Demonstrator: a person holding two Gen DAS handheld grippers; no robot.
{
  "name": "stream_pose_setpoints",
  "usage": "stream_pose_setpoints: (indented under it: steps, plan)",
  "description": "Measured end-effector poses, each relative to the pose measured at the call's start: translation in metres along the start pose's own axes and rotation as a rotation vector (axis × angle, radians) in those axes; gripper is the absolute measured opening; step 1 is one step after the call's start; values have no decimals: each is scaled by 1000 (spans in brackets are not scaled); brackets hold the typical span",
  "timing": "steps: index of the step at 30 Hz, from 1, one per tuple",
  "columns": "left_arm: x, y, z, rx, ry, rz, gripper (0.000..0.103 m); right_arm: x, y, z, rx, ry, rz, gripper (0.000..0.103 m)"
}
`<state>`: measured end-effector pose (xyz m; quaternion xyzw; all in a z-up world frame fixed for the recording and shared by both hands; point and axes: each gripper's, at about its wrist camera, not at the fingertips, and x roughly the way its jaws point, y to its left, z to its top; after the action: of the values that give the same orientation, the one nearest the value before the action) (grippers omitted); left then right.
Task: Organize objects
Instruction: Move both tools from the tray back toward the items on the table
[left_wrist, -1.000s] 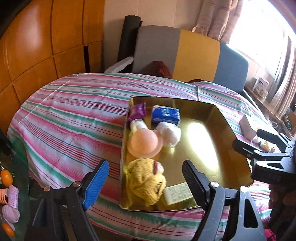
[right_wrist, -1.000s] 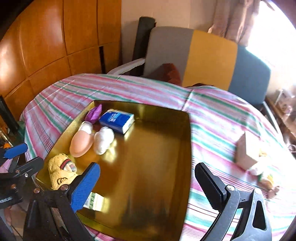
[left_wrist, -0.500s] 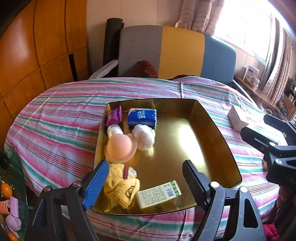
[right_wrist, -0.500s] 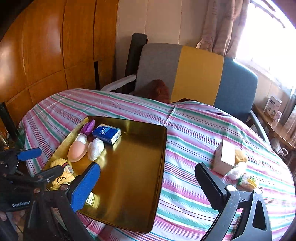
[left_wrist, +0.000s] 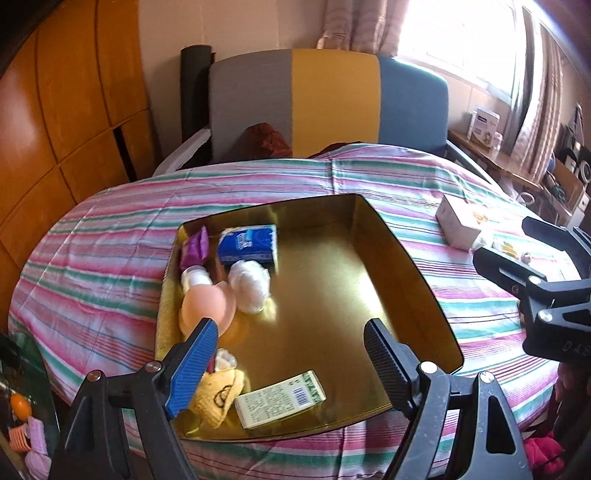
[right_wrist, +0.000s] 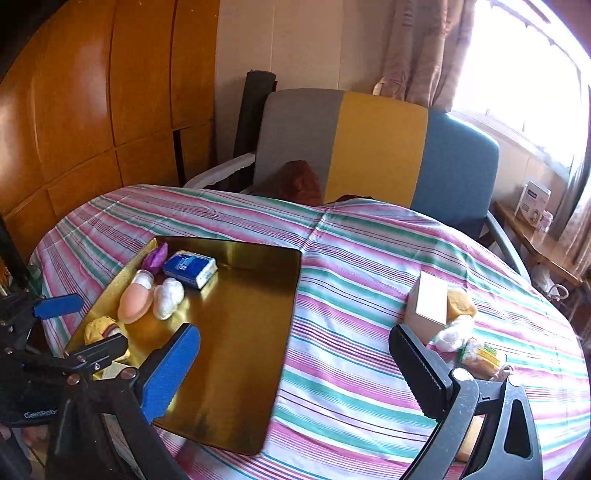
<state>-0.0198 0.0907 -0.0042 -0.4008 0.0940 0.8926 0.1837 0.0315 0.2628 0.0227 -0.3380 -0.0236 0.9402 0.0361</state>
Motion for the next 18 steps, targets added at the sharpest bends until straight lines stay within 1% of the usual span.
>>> stream_pose_setpoints:
  steps: [4, 8, 11, 15, 18]
  plan:
    - [2, -18, 6, 57, -6, 2, 82, 4, -22, -8, 10, 29, -29, 103]
    - [1, -38, 14, 127, -25, 10, 82, 13, -59, -23, 27, 96, -78, 103]
    - [-1, -52, 18, 174, -46, 7, 82, 22, -95, -38, 45, 176, -117, 103]
    - [-5, -75, 23, 263, -88, 15, 82, 34, -145, -60, 61, 281, -179, 103]
    - [-5, -89, 25, 306, -88, 0, 82, 41, -181, -75, 111, 338, -203, 103]
